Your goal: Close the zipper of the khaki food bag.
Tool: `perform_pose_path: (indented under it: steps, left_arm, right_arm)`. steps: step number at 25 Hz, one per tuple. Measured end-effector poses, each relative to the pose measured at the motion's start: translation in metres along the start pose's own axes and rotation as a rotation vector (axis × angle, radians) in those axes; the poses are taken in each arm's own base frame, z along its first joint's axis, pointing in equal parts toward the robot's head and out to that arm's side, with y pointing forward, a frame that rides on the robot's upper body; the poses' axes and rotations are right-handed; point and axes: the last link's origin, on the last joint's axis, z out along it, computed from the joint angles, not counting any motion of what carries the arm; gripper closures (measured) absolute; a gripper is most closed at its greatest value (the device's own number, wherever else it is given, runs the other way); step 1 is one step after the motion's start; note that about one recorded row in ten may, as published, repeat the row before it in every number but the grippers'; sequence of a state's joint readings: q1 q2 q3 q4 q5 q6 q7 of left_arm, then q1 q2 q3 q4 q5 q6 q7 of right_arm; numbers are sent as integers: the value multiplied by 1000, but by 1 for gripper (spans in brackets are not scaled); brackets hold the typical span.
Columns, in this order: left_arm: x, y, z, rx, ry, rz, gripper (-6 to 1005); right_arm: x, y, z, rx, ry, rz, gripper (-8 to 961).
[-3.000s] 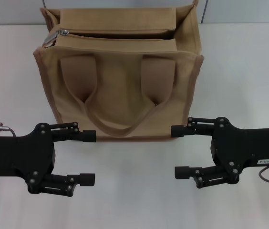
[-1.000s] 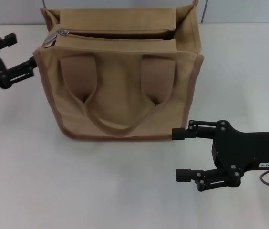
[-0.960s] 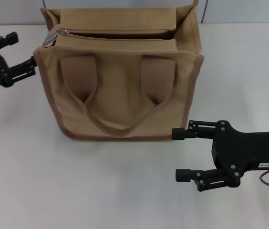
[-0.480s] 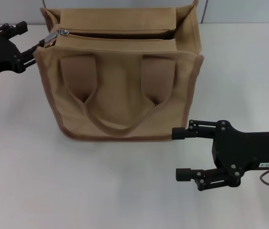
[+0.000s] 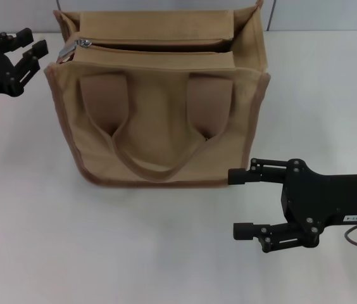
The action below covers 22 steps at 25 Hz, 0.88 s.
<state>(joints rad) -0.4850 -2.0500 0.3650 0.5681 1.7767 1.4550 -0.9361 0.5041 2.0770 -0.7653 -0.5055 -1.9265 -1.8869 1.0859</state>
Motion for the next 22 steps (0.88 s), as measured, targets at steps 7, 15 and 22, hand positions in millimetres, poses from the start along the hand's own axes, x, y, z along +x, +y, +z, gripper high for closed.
perform_pose_path:
  steps: [7, 15, 22]
  left_arm:
    - [0, -1, -4, -6, -5, -9, 754]
    - [1, -8, -27, -69, -62, -72, 979]
    - [0, 0, -31, -149, -121, -51, 742]
  right_arm:
    - [0, 0, 0, 2, 1, 0, 135]
    - [1, -1, 0, 8, 1, 2, 136]
    - [1, 0, 0, 4, 4, 2, 136]
